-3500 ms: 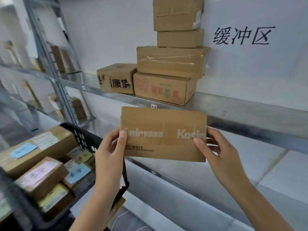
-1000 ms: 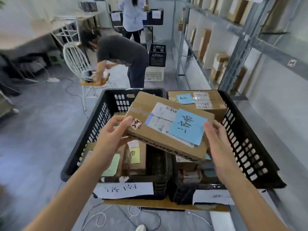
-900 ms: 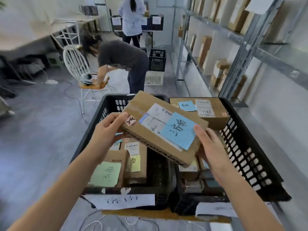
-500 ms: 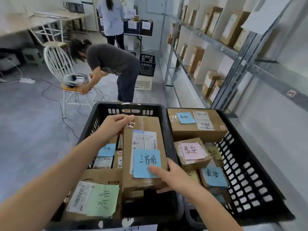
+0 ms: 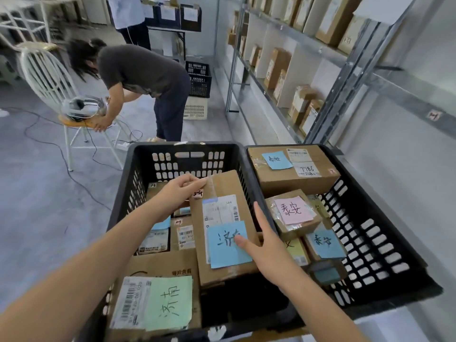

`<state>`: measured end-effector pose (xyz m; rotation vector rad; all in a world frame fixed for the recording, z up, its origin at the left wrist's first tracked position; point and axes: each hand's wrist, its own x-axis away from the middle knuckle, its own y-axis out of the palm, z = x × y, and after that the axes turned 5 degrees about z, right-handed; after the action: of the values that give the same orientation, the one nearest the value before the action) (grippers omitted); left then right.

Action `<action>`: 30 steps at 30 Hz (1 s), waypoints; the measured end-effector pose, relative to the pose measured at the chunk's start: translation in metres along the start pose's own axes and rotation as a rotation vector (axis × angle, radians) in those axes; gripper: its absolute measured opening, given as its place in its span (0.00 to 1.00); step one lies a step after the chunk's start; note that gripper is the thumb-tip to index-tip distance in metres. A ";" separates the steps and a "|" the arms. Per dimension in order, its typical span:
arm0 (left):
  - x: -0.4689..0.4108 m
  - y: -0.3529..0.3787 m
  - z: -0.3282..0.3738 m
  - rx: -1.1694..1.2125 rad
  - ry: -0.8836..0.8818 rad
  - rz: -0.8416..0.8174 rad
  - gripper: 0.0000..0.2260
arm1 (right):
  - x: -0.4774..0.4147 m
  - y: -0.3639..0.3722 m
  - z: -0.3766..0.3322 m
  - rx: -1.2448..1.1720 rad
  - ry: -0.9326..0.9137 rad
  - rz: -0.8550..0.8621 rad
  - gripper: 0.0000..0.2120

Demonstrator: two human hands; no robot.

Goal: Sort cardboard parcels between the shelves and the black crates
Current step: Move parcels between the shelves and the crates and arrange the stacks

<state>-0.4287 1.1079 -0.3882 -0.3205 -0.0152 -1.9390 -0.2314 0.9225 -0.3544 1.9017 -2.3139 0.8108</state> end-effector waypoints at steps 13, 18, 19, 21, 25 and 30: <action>0.004 0.029 -0.052 -0.441 -0.101 -0.225 0.16 | -0.014 0.029 0.043 0.218 0.181 -0.120 0.41; 0.003 0.036 -0.063 -0.566 -0.055 -0.170 0.14 | -0.023 0.033 0.039 0.369 0.191 -0.114 0.38; 0.003 0.038 -0.066 -0.572 -0.041 -0.152 0.13 | -0.023 0.034 0.039 0.400 0.199 -0.116 0.39; 0.003 0.039 -0.070 -0.535 -0.044 -0.135 0.12 | -0.025 0.036 0.041 0.441 0.212 -0.114 0.40; -0.001 0.032 -0.070 -0.530 -0.081 -0.170 0.11 | -0.030 0.038 0.046 0.463 0.163 -0.100 0.41; 0.003 0.037 -0.047 -0.541 0.034 -0.111 0.09 | -0.029 0.028 0.038 0.457 -0.089 -0.042 0.31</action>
<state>-0.4060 1.0831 -0.4380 -0.6532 0.5306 -2.0352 -0.2394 0.9359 -0.4079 2.1803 -2.2738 1.3752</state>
